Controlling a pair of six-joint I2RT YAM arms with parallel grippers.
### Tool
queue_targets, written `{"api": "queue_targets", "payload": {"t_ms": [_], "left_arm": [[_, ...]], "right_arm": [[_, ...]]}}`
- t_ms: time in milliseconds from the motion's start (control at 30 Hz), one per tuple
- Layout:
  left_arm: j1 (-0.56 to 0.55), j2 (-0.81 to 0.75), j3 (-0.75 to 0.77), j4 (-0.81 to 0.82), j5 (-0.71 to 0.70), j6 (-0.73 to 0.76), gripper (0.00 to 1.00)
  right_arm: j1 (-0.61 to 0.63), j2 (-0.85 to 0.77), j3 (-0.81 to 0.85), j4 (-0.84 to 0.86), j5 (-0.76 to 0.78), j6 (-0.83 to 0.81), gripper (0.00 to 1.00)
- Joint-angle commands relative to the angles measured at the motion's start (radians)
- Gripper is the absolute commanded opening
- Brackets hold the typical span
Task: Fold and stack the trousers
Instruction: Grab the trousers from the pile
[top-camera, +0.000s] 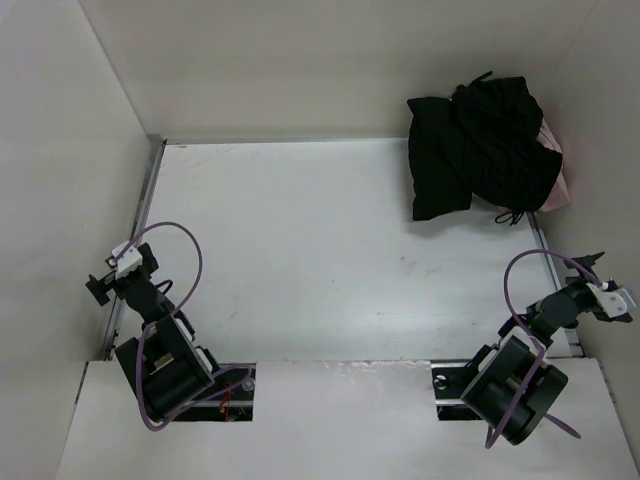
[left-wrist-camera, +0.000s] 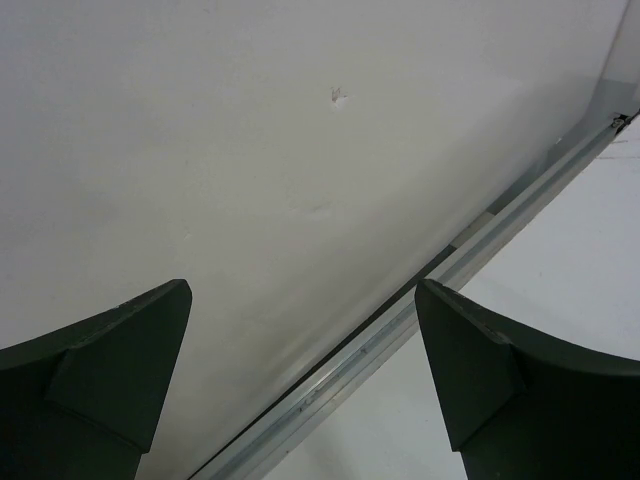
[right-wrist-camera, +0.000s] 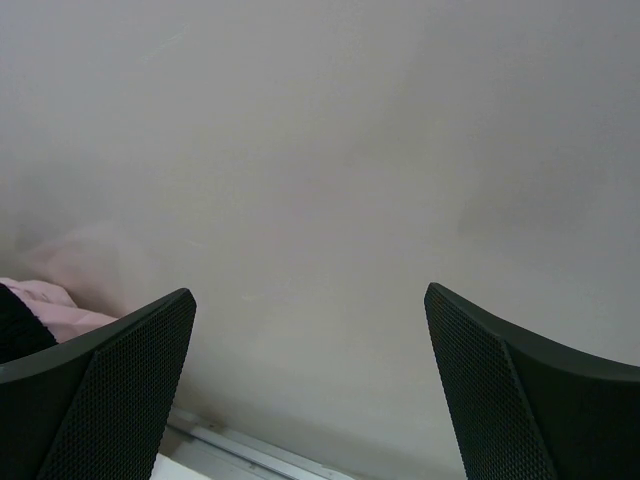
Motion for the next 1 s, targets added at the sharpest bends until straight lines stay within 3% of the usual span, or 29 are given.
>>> {"api": "queue_targets", "payload": {"t_ms": [0, 233, 333, 400, 500, 567, 633, 767, 900, 967], "left_arm": [[-0.004, 0.0, -0.038, 0.226, -0.001, -0.005, 1.0], [-0.007, -0.028, -0.021, 0.208, 0.013, 0.02, 1.0], [-0.047, -0.106, 0.005, 0.221, -0.05, 0.077, 1.0], [-0.125, -0.161, 0.048, 0.191, -0.091, 0.207, 1.0], [-0.251, -0.236, 0.179, 0.117, -0.037, 0.3, 1.0], [-0.337, -0.247, 0.293, -0.032, 0.078, 0.333, 1.0], [-0.458, -0.221, 0.466, -0.355, 0.198, 0.346, 1.0], [-0.669, -0.022, 0.86, -1.0, 0.293, 0.205, 1.0], [-0.771, 0.2, 1.179, -1.37, 0.397, 0.035, 1.0], [-0.792, 0.283, 1.278, -1.466, 0.497, -0.011, 1.0]], "right_arm": [[-0.007, -0.014, -0.099, 0.215, 0.004, 0.003, 1.0], [-0.007, -0.014, -0.101, 0.22, 0.004, 0.0, 1.0], [-0.002, -0.007, -0.061, 0.194, -0.023, -0.012, 1.0], [0.033, -0.1, -0.012, 0.116, -0.149, -0.127, 1.0], [0.254, -0.292, 0.145, -0.083, -0.402, -0.351, 1.0], [0.417, -0.188, 0.303, -0.096, -0.494, -0.429, 1.0], [0.593, 0.03, 0.495, -0.108, -0.519, -0.515, 1.0], [0.819, 0.258, 0.787, -0.401, -0.363, -0.59, 1.0], [0.89, 0.39, 0.991, -0.534, -0.243, -0.593, 1.0], [0.841, 0.475, 1.159, -0.764, -0.254, -0.47, 1.0]]}}
